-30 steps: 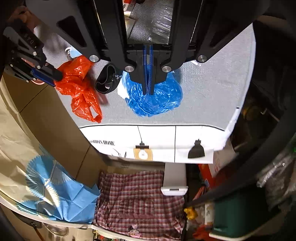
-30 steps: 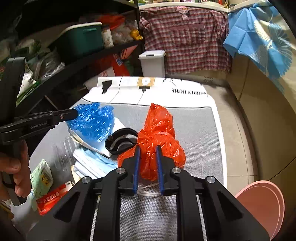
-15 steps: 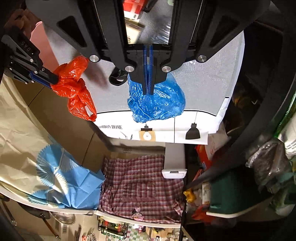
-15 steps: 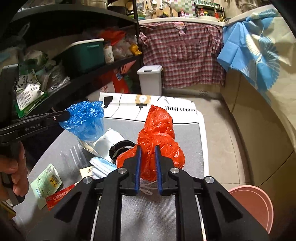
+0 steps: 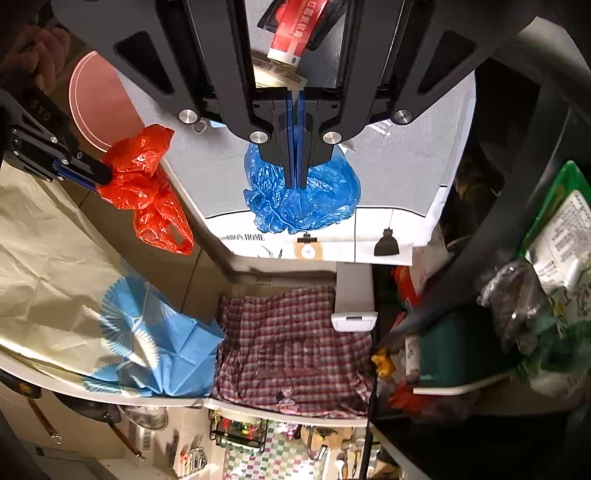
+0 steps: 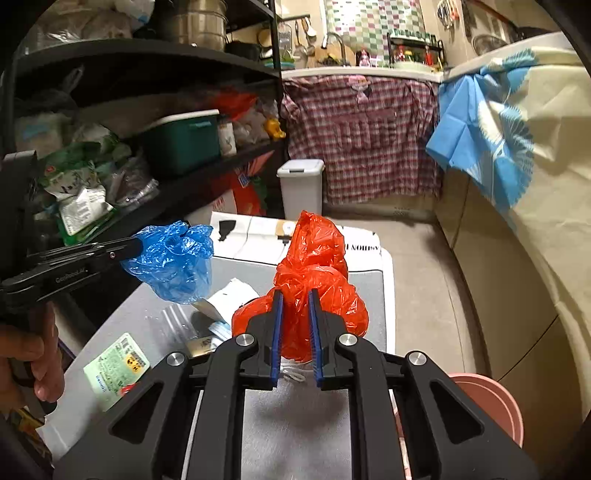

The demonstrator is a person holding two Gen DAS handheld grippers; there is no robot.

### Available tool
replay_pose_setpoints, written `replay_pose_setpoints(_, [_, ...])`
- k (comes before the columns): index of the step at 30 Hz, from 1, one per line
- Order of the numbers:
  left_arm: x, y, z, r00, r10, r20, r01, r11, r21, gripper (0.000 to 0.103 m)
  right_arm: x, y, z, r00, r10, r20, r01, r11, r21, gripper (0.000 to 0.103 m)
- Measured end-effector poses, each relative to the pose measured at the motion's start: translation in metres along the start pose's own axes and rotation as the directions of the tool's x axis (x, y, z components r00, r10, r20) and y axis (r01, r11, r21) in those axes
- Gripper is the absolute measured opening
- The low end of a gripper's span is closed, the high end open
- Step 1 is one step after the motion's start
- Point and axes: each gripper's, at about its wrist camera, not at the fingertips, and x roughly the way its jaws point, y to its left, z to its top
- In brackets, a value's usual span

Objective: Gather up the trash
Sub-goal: 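Grasp the red plastic bag with the right tool while the left tool grasps the blue bag, then carry both bags over the pink bin and open both tools to release them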

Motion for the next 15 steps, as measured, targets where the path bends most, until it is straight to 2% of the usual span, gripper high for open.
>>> replay_pose_setpoints(15, [-0.053, -0.023, -0.007, 0.998, -0.025, 0.054, 0.026, 1.0, -0.005, 0.001, -0.069, 0.002, 0.009, 0.998, -0.007, 0.065, 0.008, 1.0, -0.009, 0.013])
